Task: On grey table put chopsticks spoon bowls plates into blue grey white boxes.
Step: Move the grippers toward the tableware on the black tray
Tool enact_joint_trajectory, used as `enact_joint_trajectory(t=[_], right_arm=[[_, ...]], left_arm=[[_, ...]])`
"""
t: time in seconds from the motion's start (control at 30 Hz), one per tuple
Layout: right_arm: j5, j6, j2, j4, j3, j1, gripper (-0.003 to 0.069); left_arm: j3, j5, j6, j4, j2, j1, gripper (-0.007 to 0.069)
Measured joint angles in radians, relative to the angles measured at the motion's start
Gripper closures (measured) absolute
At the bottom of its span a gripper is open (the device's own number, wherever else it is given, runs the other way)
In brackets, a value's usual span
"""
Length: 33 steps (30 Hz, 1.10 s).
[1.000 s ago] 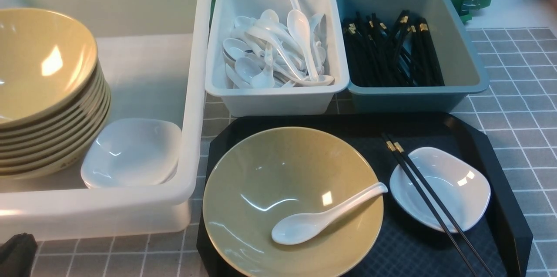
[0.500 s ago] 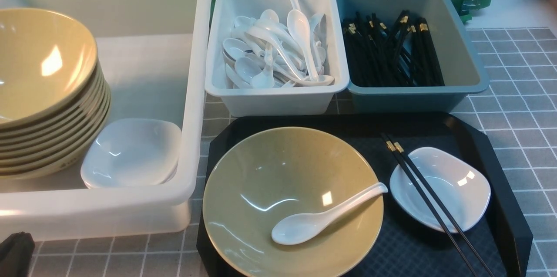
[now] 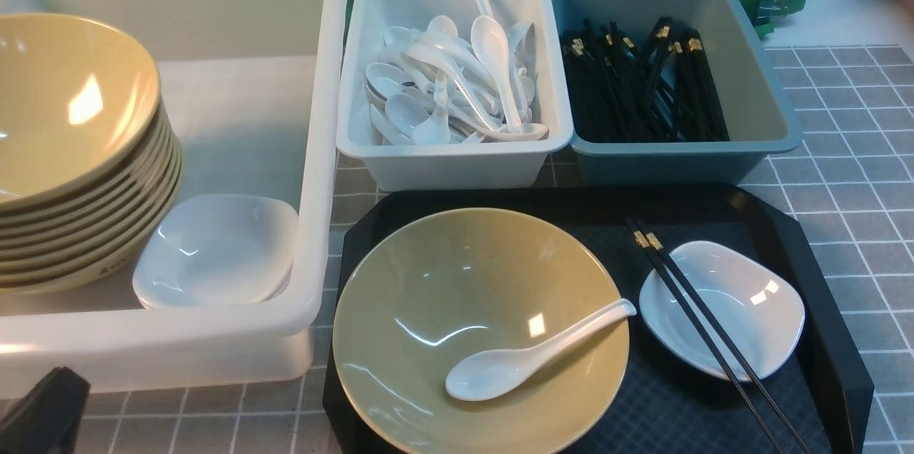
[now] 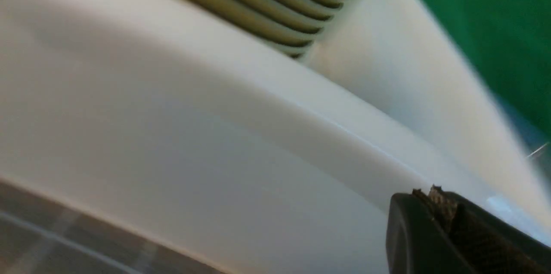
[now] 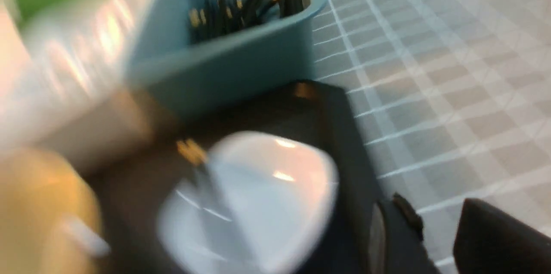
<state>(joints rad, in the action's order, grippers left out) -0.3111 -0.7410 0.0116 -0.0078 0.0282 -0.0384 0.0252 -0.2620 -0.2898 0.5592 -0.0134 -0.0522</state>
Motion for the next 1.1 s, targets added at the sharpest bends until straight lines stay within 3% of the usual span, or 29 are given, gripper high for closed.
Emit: enact_joint_trajectory(t=[0.03,0.07,0.1,0.13,0.17,0.23,0.4,0.5,0.57,0.67,0.77,0.87,0.9,0.97,1.1], right_arm=[[0.001,-0.134,0.0,0.027,0.0,0.0,0.0421],[0.002,-0.16,0.0,0.035,0.0,0.0,0.0421],[0.0,-0.308,0.0,0.051,0.0,0.0,0.0421],[-0.004,-0.376,0.0,0.057,0.0,0.0,0.0421],[-0.007,-0.387,0.0,0.058,0.0,0.0,0.0421],[-0.009,-0.357,0.0,0.064,0.0,0.0,0.0421],[-0.008,-0.229,0.0,0.066,0.0,0.0,0.0421],[0.002,-0.18,0.0,0.068,0.0,0.0,0.0421],[-0.012,-0.085,0.0,0.068,-0.027,-0.001,0.0421],[-0.049,0.044,-0.019,0.069,-0.127,-0.001,0.044],[-0.101,0.235,-0.12,0.069,-0.274,-0.001,0.0518],[-0.228,0.493,-0.344,0.069,-0.471,-0.001,0.0614],[-0.239,0.524,-0.358,0.069,-0.497,-0.001,0.0619],[-0.401,0.702,-0.561,0.068,-0.669,-0.001,0.0626],[-0.636,0.871,-0.794,0.066,-0.866,-0.009,0.0626]], left_arm=[[0.0,0.002,-0.052,0.09,0.0,0.0,0.064],[0.0,0.003,-0.077,0.133,0.0,0.0,0.064],[0.0,0.003,-0.153,0.272,0.0,0.0,0.064],[0.0,0.003,-0.196,0.36,0.0,0.0,0.064],[0.0,0.003,-0.2,0.372,0.0,0.0,0.064],[0.0,0.004,-0.227,0.451,0.0,0.0,0.064],[0.0,0.004,-0.224,0.48,0.0,0.0,0.064],[-0.009,-0.007,-0.127,0.484,0.0,0.0,0.064],[-0.079,-0.037,0.033,0.477,0.0,0.0,0.064],[-0.22,-0.069,0.267,0.422,0.012,0.0,0.064],[-0.382,-0.137,0.431,0.29,0.119,0.0,0.064],[-0.58,-0.297,0.477,0.076,0.341,0.0,0.064],[-0.593,-0.297,0.478,0.063,0.354,0.0,0.064],[-0.766,-0.492,0.476,-0.103,0.52,0.0,0.064],[-0.926,-0.712,0.475,-0.248,0.69,0.004,0.064]])
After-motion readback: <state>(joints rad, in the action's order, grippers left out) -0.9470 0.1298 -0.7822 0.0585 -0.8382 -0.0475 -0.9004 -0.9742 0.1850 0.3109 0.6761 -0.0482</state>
